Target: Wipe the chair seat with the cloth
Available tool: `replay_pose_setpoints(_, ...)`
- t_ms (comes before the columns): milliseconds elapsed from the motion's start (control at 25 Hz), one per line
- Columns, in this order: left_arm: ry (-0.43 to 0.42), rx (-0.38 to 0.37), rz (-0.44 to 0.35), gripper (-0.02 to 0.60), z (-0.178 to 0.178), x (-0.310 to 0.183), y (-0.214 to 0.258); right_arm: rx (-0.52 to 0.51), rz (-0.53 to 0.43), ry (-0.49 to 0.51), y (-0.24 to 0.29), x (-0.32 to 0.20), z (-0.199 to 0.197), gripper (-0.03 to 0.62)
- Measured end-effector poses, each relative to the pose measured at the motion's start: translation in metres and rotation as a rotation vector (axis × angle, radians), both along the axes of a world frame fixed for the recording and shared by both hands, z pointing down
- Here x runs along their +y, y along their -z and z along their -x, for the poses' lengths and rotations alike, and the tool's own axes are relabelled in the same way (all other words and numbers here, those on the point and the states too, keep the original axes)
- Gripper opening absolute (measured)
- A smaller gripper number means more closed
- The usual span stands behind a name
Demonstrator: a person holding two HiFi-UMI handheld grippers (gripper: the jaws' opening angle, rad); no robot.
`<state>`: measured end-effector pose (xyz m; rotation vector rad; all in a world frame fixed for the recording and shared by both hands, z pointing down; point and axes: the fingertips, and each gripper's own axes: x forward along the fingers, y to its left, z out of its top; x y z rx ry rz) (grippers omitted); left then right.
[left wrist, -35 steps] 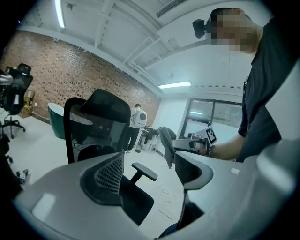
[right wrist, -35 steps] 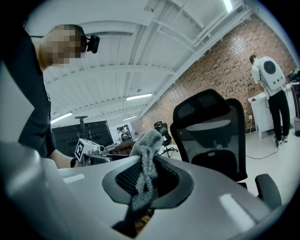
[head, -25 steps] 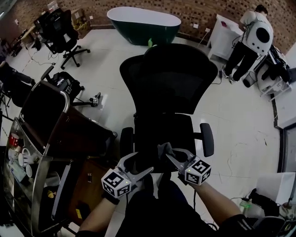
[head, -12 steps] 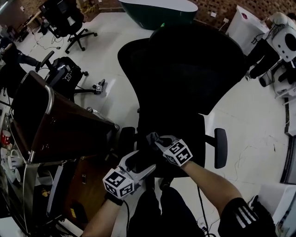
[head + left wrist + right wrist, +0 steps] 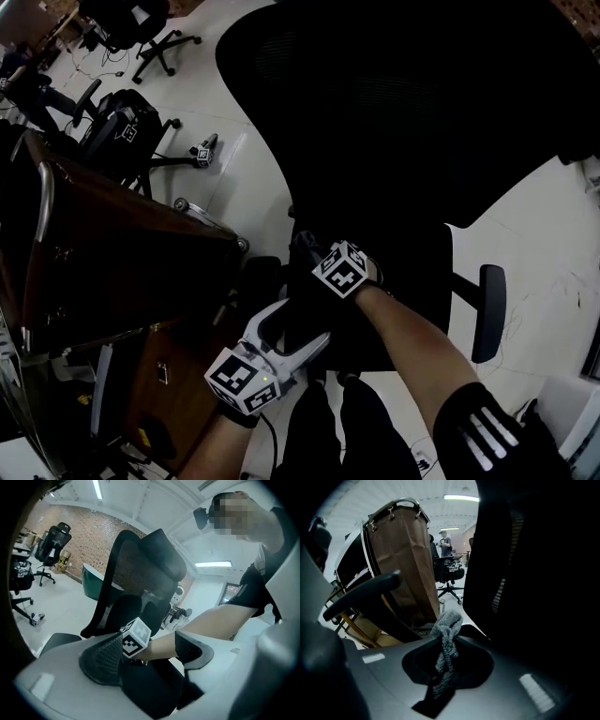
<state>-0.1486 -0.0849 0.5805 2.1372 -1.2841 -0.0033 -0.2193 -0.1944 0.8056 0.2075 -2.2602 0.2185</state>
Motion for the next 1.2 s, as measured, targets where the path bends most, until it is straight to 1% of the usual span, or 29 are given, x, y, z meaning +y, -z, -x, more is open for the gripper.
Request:
replay_pose_setpoints(120,0.004,-0.004,-0.001,0.371,0.000,-0.009,-0.011,0.037,-0.056,0.058,-0.030,-0.008,0.009,0.048)
replay_pose_setpoints(240,0.006,-0.003,0.012,0.378,0.000,-0.011,-0.021,0.066,-0.078,0.104,-0.055,-0.004,0.012,0.048)
replay_pose_setpoints(400,-0.014,-0.004,0.021,0.379,-0.008,-0.015,-0.026,0.065,-0.094,0.126,-0.068,-0.006,0.008,0.048)
replay_pose_setpoints(520,-0.025,-0.003,0.021,0.379,-0.017,-0.021,-0.027,0.103,-0.100,0.125,-0.074,-0.017,-0.011,0.047)
replay_pose_setpoints(600,-0.036,0.000,0.023,0.379,-0.024,-0.027,-0.029,0.161,-0.103,0.109,-0.082,-0.028,-0.038,0.046)
replay_pose_setpoints(720,-0.053,0.011,0.029,0.379,-0.039,-0.035,-0.033,0.236,-0.104,0.066,-0.092,-0.046,-0.095,0.046)
replay_pose_setpoints(960,-0.127,0.018,0.040,0.379,-0.071,-0.047,-0.038,0.325,-0.092,-0.084,-0.092,-0.081,-0.220,0.046)
replay_pose_setpoints(1080,-0.161,0.017,0.037,0.379,-0.085,-0.052,-0.036,0.366,-0.100,-0.157,-0.087,-0.093,-0.269,0.046)
replay_pose_setpoints(1200,-0.181,0.026,0.027,0.379,-0.096,-0.054,-0.034,0.407,-0.102,-0.240,-0.080,-0.103,-0.307,0.046)
